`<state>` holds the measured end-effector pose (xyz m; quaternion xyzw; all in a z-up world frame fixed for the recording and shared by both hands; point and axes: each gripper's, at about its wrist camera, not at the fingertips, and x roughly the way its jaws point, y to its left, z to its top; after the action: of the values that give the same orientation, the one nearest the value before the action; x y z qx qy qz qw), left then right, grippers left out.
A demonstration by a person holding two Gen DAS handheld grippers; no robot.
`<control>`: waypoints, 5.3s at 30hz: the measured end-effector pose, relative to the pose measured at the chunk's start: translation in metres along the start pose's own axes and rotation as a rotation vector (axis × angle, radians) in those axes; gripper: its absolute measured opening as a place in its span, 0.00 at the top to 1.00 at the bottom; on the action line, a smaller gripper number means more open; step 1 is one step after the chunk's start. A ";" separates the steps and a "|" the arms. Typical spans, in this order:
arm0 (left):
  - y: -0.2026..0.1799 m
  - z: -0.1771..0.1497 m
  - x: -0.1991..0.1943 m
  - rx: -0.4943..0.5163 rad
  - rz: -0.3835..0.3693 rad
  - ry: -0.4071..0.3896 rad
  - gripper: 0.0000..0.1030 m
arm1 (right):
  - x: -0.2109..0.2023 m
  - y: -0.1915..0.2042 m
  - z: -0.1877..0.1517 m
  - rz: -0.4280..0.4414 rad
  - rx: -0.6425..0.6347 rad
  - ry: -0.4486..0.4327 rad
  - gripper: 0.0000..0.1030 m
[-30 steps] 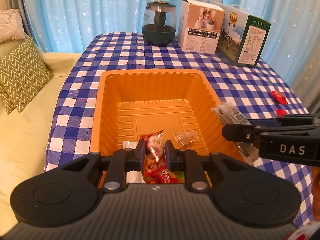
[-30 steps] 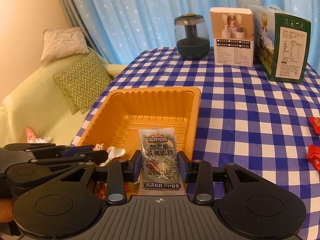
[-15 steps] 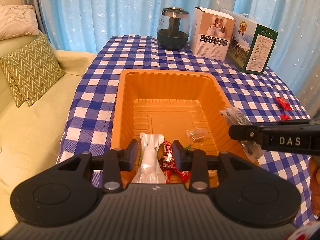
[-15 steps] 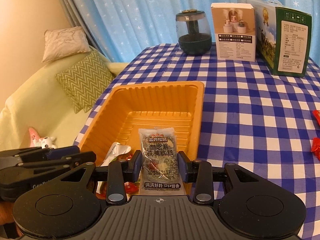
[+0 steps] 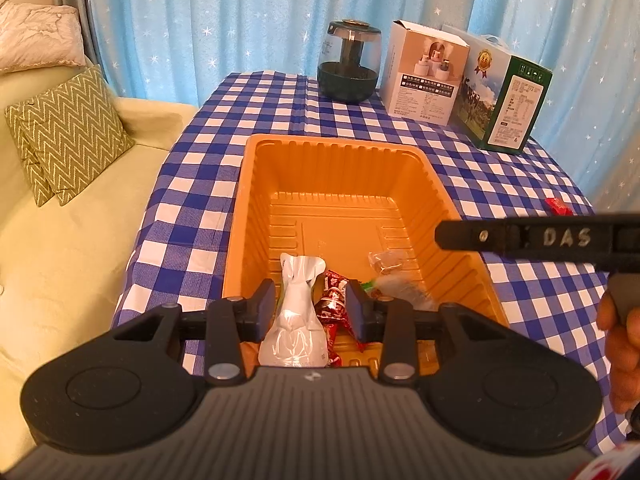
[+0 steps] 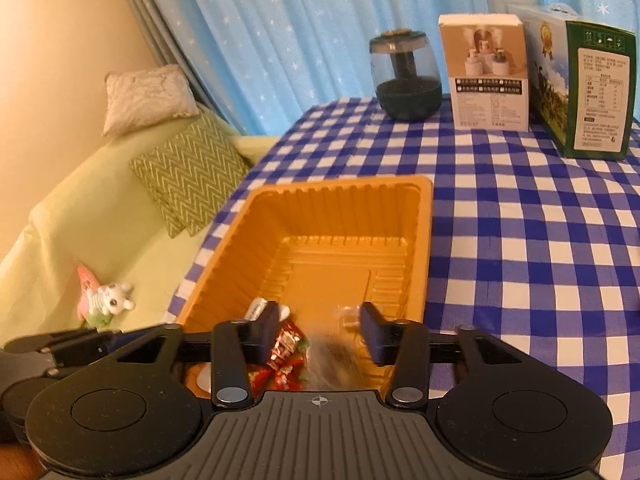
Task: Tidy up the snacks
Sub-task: 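Move both tools back toward the two red candies on the table, then grasp one red candy with the left tool while the right tool grasps the other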
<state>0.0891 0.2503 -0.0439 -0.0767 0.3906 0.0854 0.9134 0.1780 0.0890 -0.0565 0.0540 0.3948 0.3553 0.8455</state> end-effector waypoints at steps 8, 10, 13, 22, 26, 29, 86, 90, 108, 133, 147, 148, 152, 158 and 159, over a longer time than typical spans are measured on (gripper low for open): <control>-0.007 -0.005 -0.017 -0.018 -0.004 -0.017 0.61 | -0.035 -0.020 -0.014 -0.049 0.074 -0.026 0.46; -0.012 -0.007 -0.023 -0.020 -0.009 -0.018 0.59 | -0.046 -0.024 -0.021 -0.066 0.089 -0.025 0.46; -0.021 -0.009 -0.033 -0.020 -0.018 -0.022 0.56 | -0.064 -0.029 -0.030 -0.084 0.110 -0.027 0.45; -0.048 -0.018 -0.067 -0.022 -0.038 -0.040 0.48 | -0.118 -0.029 -0.050 -0.163 0.098 -0.062 0.43; -0.061 -0.021 -0.080 -0.017 -0.050 -0.052 0.44 | -0.140 -0.033 -0.058 -0.189 0.098 -0.083 0.42; -0.070 -0.024 -0.089 -0.013 -0.059 -0.059 0.43 | -0.154 -0.038 -0.063 -0.203 0.111 -0.094 0.42; -0.239 -0.013 -0.014 0.161 -0.248 0.003 0.23 | -0.225 -0.201 -0.074 -0.417 0.135 -0.100 0.40; -0.243 -0.004 0.012 0.182 -0.242 0.013 0.23 | -0.201 -0.215 -0.065 -0.391 0.085 -0.070 0.40; -0.248 0.031 0.093 0.266 -0.241 0.057 0.22 | -0.069 -0.272 -0.020 -0.277 -0.164 0.048 0.40; -0.320 0.060 0.137 0.540 -0.345 0.042 0.22 | -0.102 -0.320 -0.006 -0.387 0.041 0.011 0.74; -0.397 0.074 0.207 0.843 -0.415 0.054 0.35 | -0.117 -0.352 -0.011 -0.432 0.130 -0.016 0.74; -0.400 0.074 0.210 0.854 -0.416 0.057 0.36 | -0.117 -0.353 -0.011 -0.432 0.131 -0.020 0.74; -0.412 0.075 0.224 0.881 -0.414 0.055 0.44 | -0.119 -0.356 -0.013 -0.430 0.140 -0.029 0.74; -0.422 0.075 0.240 0.919 -0.429 0.101 0.58 | -0.118 -0.360 -0.019 -0.431 0.161 -0.024 0.74; -0.423 0.074 0.242 0.924 -0.432 0.119 0.63 | -0.118 -0.360 -0.020 -0.430 0.162 -0.024 0.74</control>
<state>0.3968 -0.1226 -0.1384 0.2510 0.4140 -0.2914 0.8250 0.3135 -0.2577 -0.1303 0.0405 0.4144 0.1336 0.8993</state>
